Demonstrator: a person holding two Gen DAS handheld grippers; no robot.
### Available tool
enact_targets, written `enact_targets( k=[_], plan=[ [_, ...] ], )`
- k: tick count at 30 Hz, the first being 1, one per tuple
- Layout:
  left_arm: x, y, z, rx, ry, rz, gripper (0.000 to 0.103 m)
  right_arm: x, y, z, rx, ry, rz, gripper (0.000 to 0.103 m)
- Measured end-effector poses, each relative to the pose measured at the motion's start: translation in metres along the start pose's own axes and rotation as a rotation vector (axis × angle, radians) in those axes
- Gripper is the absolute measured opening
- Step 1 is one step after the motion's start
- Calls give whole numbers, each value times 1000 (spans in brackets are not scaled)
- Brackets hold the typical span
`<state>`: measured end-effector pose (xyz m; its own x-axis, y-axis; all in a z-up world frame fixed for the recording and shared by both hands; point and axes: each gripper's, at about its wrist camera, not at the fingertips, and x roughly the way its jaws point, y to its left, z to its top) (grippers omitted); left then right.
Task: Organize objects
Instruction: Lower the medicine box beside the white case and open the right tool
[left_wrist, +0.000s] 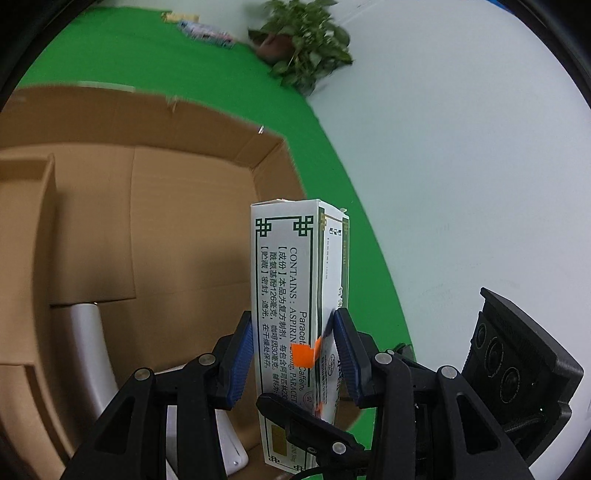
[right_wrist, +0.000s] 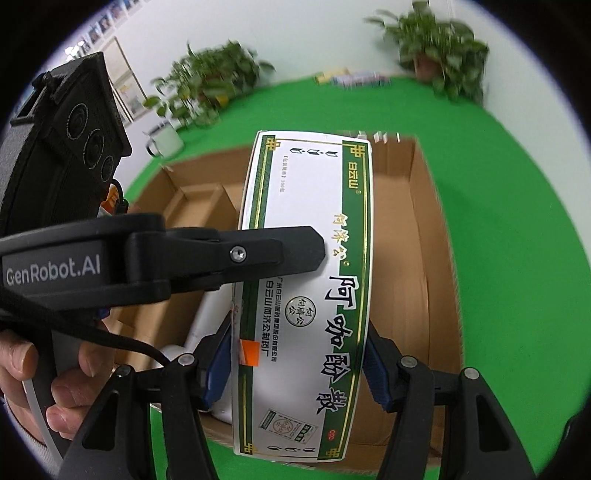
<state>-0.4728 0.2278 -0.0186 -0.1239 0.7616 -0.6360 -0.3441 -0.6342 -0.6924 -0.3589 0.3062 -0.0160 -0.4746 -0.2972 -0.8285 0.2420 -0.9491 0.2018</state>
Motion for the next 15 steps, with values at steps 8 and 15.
enact_targets(
  k=[8, 15],
  plan=[
    [40, 35, -1, -76, 64, 7, 41, 36, -19, -14, 53, 93, 1, 60],
    [37, 42, 0, -91, 36, 80, 47, 47, -19, -20, 46, 135, -38, 60]
  ],
)
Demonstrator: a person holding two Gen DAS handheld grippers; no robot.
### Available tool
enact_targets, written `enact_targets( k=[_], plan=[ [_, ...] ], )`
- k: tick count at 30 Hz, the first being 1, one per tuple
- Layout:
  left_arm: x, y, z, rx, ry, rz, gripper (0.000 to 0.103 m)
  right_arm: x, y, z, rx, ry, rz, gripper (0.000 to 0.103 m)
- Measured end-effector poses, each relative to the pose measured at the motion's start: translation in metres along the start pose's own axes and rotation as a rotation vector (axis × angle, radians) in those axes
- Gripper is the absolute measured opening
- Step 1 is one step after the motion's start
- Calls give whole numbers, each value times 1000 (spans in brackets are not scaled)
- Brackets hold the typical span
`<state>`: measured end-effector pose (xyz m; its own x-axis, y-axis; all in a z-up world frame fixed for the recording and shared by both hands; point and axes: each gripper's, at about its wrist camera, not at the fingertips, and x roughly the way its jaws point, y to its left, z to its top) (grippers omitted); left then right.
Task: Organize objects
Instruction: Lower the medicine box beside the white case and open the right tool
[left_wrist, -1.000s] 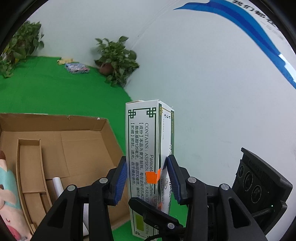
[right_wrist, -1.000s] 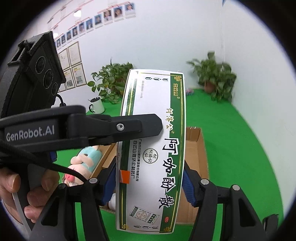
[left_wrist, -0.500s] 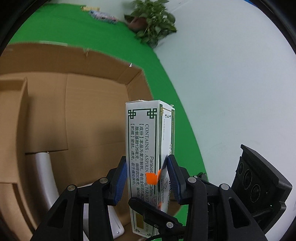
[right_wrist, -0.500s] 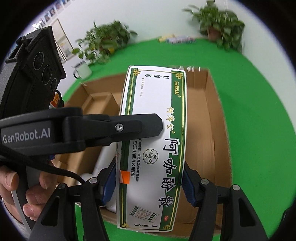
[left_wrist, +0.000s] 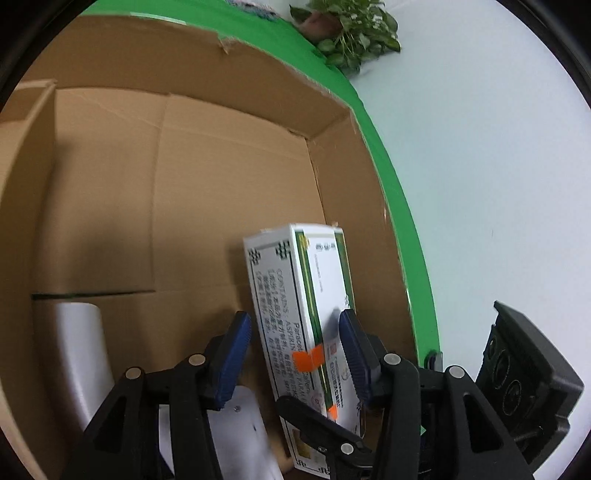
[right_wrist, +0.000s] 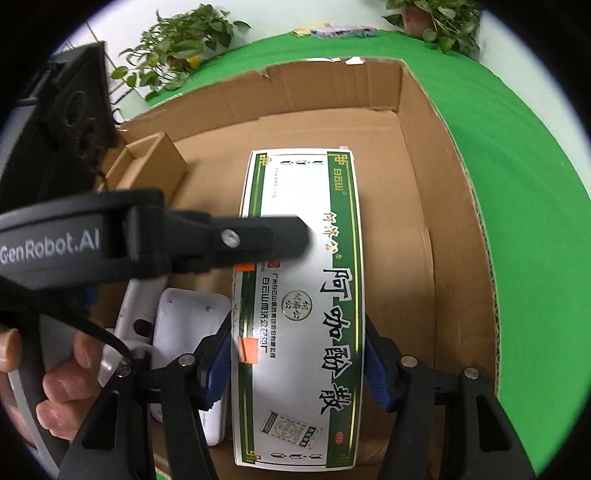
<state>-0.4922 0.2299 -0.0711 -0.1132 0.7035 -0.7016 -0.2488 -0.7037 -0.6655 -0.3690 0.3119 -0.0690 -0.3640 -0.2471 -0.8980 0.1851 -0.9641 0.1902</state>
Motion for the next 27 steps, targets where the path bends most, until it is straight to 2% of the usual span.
enact_targets(
  k=[2, 6, 9, 10, 14, 17, 20, 21, 23, 25, 27],
  plan=[
    [-8, -2, 1, 7, -17, 1, 50, 3, -2, 4, 13, 15, 0, 60],
    [-31, -10, -7, 52, -60, 56, 50, 7, -2, 1, 68, 70, 27, 63],
    [-55, -15, -20, 83, -102, 83, 50, 7, 0, -2, 78, 76, 24, 63],
    [-63, -17, -24, 91, -116, 98, 50, 6, 0, -3, 83, 75, 27, 66],
    [-101, -26, -52, 172, -205, 195, 51, 0, -3, -6, 117, 69, 67, 69],
    [-132, -22, -80, 218, -290, 295, 60, -6, -2, -8, 126, 41, 88, 75],
    [-163, -17, -117, 301, -419, 464, 69, -31, 11, -13, 70, -102, -9, 78],
    [-169, -20, -132, 315, -455, 502, 73, -39, 21, -13, 27, -175, -60, 80],
    [-180, -12, -154, 333, -534, 580, 80, -66, 38, -35, -54, -359, -140, 83],
    [-177, -2, -179, 326, -587, 649, 86, -79, 53, -62, -80, -511, -157, 86],
    [-172, 12, -197, 301, -608, 688, 86, -79, 61, -78, -81, -578, -155, 86]
  ],
)
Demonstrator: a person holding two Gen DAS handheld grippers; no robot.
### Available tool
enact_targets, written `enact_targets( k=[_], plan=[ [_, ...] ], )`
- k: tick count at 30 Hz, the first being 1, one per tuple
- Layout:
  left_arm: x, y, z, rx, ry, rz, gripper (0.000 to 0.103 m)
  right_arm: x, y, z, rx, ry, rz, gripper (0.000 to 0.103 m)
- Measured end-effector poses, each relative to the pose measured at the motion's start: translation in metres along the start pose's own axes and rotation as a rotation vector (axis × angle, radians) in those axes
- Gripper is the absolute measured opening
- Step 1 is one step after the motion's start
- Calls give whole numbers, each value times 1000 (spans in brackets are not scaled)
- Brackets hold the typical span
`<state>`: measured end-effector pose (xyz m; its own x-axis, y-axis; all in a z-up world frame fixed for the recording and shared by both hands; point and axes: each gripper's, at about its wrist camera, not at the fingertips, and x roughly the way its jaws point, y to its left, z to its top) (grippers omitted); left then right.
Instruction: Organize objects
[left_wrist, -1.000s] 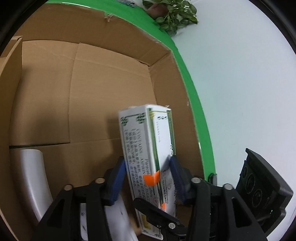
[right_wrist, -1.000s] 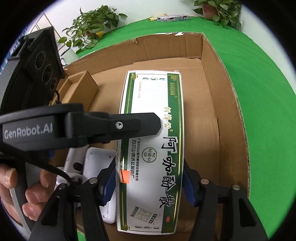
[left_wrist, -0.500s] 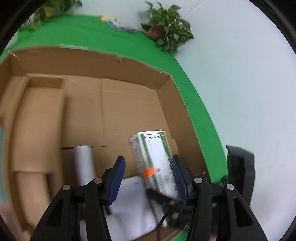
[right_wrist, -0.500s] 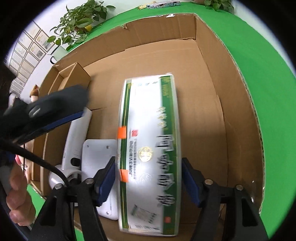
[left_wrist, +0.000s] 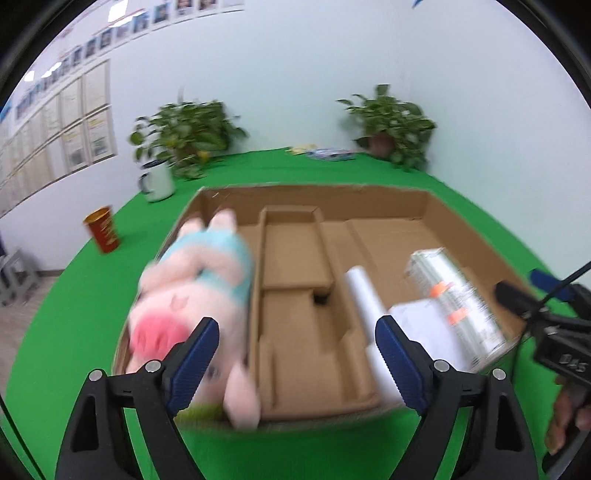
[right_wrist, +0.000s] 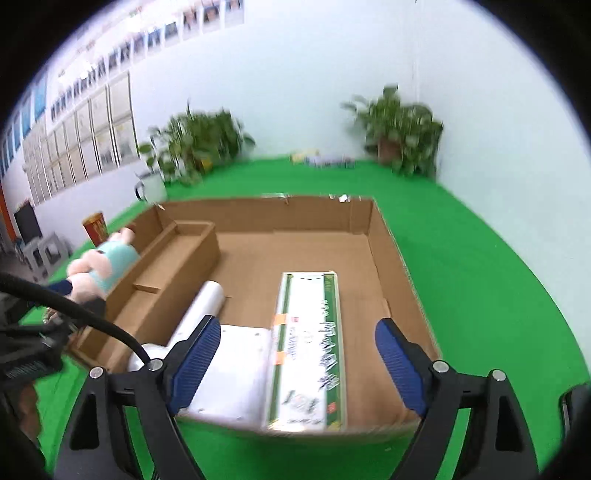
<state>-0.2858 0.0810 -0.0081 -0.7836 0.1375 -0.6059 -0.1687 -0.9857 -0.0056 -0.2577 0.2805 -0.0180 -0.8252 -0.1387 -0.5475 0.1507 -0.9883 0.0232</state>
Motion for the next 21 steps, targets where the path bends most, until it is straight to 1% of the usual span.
enact_targets(
  k=[2, 3, 4, 5, 6, 9, 11, 14, 18, 19, 21],
  plan=[
    [1, -3, -19, 7, -25, 27, 86, -3, 5, -11, -1, -34, -17, 86],
    [4, -2, -27, 16, -35, 44, 87, 3, 11, -12, -3, -44, -29, 86],
    [6, -5, -34, 27, -38, 72, 92, 5, 13, -17, -4, -55, -40, 86],
    [16, -11, -37, 27, -38, 89, 94, 4, 12, -21, -5, -59, -46, 86],
    [17, -11, -40, 17, -51, 108, 98, 5, 12, -25, -9, -57, -46, 86],
    [25, -9, -43, -21, -78, 117, 102, 8, 7, -34, -3, -40, -52, 86],
    [26, -11, -47, -12, -92, 126, 103, 9, 5, -37, -9, -34, -65, 86],
    [27, -12, -44, -15, -89, 123, 103, 7, 11, -42, -61, -53, -98, 87],
    [26, -12, -41, -15, -87, 123, 103, 7, 9, -42, -51, -54, -110, 93],
    [26, -12, -40, -14, -86, 124, 103, 8, 10, -42, -54, -52, -115, 97],
    [25, -13, -39, -14, -85, 125, 103, 9, 8, -42, -46, -48, -121, 102]
  ],
)
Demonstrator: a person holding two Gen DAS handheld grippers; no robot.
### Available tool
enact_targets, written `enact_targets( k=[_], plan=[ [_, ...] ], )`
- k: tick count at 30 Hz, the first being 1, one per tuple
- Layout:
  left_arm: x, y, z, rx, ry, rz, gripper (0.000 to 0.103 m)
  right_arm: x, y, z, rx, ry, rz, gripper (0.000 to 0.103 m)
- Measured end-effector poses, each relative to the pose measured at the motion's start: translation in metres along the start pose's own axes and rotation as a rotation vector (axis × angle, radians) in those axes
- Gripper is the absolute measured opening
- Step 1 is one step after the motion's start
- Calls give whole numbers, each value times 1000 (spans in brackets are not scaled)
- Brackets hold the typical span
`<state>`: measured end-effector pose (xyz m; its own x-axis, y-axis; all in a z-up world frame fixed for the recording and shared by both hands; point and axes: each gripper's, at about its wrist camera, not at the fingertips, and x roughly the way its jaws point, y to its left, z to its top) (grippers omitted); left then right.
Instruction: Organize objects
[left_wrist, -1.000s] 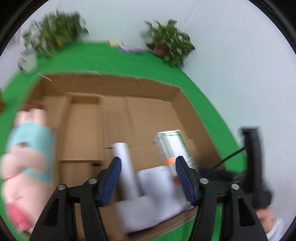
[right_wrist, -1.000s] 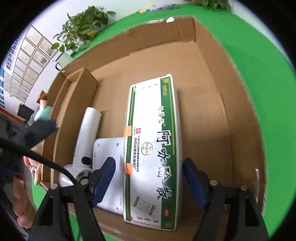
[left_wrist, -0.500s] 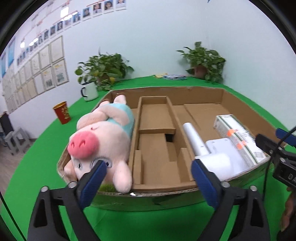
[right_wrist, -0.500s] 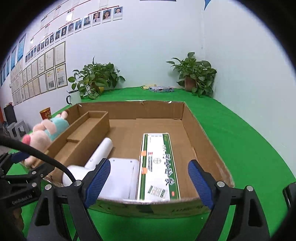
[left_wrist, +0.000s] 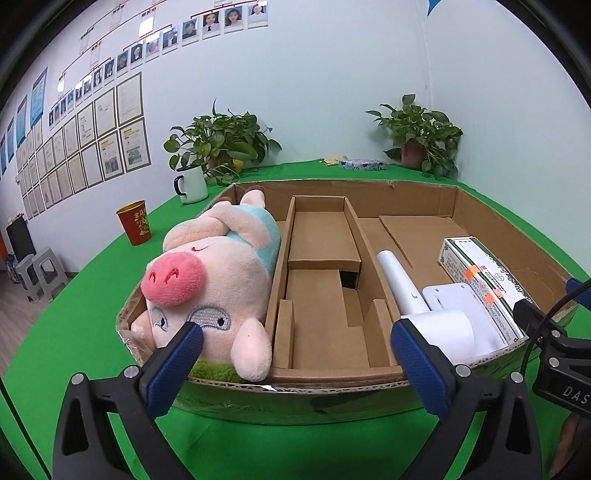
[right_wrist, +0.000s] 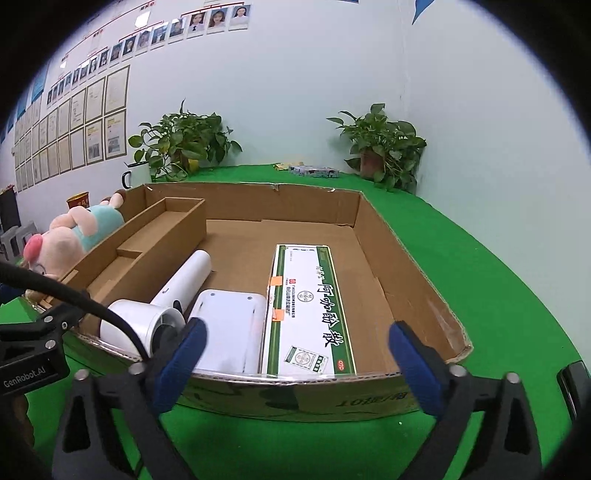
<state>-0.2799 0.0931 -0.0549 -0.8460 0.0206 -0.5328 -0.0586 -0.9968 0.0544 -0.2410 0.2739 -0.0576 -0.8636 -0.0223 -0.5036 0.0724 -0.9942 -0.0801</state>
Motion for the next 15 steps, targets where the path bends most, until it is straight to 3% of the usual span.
enact_targets(
  k=[15],
  plan=[
    [0, -2, 2, 3, 2, 6, 103, 0, -1, 0, 4, 0, 4, 102]
  ],
)
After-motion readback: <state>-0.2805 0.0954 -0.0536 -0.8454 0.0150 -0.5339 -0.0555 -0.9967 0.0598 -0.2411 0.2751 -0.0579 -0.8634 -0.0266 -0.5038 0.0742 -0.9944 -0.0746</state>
